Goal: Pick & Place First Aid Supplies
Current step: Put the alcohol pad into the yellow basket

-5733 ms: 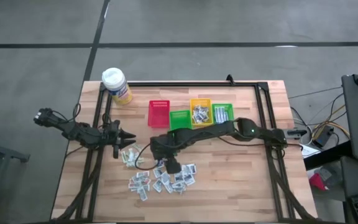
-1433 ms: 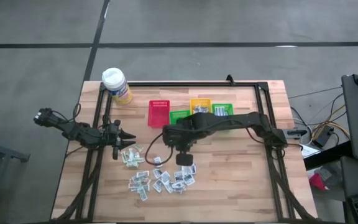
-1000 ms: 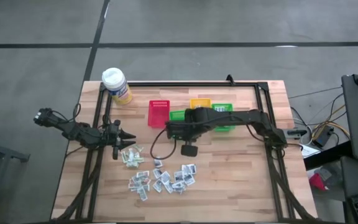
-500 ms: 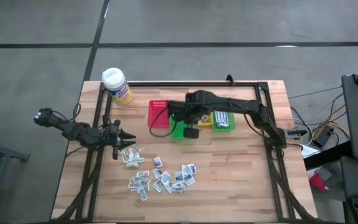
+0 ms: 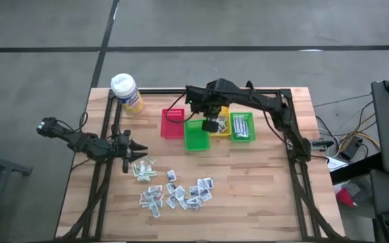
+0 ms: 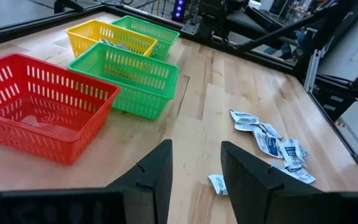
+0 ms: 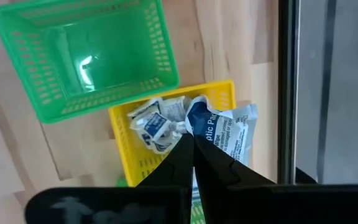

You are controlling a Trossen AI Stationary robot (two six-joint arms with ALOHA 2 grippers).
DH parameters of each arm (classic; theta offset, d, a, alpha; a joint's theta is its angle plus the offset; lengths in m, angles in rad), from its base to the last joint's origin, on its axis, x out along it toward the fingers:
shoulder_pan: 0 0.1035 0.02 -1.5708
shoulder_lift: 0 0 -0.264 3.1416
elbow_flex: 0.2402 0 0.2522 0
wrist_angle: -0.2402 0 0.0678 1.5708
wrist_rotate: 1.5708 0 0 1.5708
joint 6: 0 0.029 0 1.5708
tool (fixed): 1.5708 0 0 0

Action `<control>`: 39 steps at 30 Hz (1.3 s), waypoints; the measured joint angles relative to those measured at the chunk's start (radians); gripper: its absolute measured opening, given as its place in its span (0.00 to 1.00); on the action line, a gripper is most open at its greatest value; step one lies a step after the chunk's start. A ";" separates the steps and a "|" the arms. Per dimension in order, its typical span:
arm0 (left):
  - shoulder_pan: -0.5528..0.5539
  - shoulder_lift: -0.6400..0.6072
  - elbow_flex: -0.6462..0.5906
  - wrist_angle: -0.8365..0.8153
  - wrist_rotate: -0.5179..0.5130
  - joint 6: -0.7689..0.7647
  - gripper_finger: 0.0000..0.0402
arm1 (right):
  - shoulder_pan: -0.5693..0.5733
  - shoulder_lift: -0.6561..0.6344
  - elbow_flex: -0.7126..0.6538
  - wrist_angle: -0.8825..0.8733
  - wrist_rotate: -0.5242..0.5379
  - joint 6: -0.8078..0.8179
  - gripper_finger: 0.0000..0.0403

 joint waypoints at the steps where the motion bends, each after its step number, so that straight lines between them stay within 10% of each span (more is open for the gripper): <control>1: 0.000 0.000 0.000 0.000 0.000 -0.001 0.33 | -0.007 0.000 0.000 0.000 -0.012 -0.006 0.02; 25: 0.000 0.000 0.000 0.000 -0.071 -0.027 0.33 | -0.035 -0.010 -0.332 0.163 -0.051 0.007 0.02; 39: 0.000 0.000 0.000 0.003 -0.072 -0.031 0.33 | -0.037 -0.264 -0.693 0.383 -0.103 0.011 0.02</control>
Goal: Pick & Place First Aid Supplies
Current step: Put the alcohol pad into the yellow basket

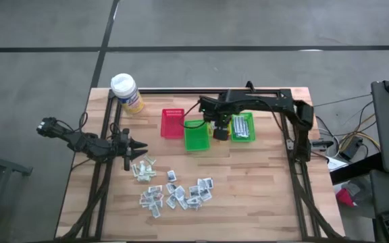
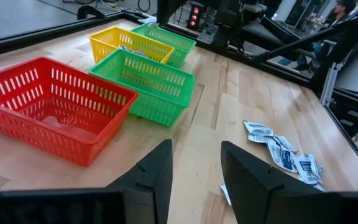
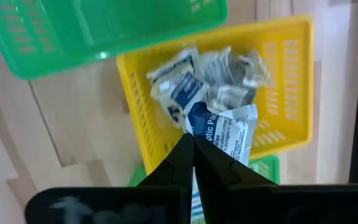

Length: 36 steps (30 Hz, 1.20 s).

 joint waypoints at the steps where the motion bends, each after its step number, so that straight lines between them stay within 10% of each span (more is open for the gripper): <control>1: 0.000 0.000 -0.001 0.003 -0.002 0.000 0.33 | 0.000 -0.017 -0.025 0.008 -0.001 -0.004 0.02; 36: 0.000 0.000 -0.001 0.005 -0.030 -0.048 0.33 | -0.111 -0.083 -0.337 0.438 -0.112 -0.146 0.02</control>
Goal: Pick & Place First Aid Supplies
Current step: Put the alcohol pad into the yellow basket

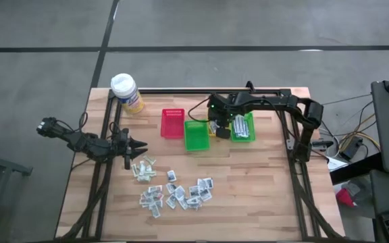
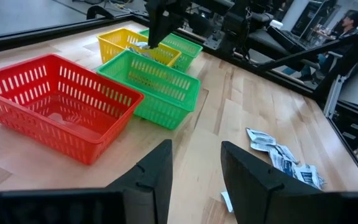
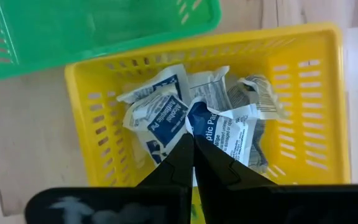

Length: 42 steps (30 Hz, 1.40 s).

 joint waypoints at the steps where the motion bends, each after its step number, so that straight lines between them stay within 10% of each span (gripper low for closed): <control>1: 0.000 0.000 0.000 0.000 0.000 0.000 0.33 | 0.000 0.000 0.000 0.003 0.000 0.000 0.02; 14: 0.000 0.000 0.000 0.000 0.000 0.004 0.33 | -0.003 0.000 -0.005 0.039 0.015 -0.006 0.03; 28: 0.000 0.000 0.000 0.000 0.001 0.005 0.33 | 0.007 -0.020 0.037 0.022 0.015 0.066 0.26; 42: 0.000 0.000 0.000 -0.001 0.001 0.005 0.33 | 0.130 -0.155 0.100 0.027 0.008 0.257 0.21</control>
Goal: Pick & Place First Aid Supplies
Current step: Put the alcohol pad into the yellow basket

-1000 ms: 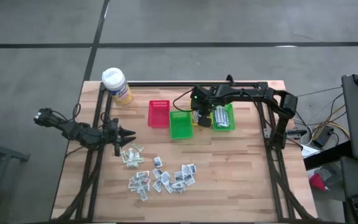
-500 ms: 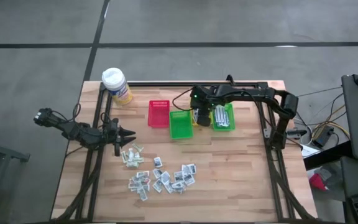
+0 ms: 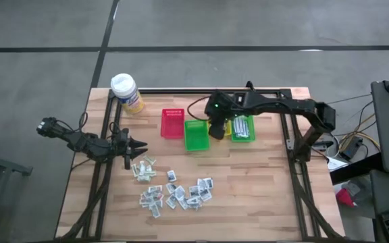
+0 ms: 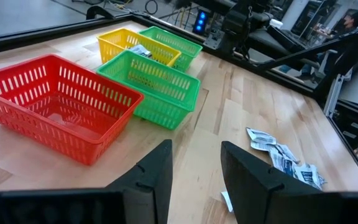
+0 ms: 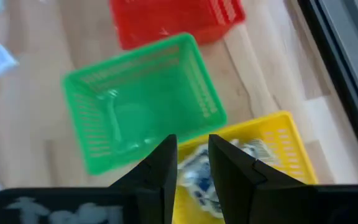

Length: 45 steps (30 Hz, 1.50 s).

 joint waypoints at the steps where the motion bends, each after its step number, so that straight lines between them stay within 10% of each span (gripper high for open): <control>1: 0.000 0.000 0.000 0.000 0.000 0.000 0.33 | 0.016 -0.010 0.000 0.000 0.000 0.016 0.21; 27: 0.000 0.000 0.000 0.000 0.000 0.000 0.33 | 0.485 -0.015 -0.034 0.013 0.000 0.346 0.19; 45: 0.000 0.000 0.000 0.000 0.000 -0.001 0.33 | 0.550 0.010 -0.185 0.181 -0.008 0.442 0.23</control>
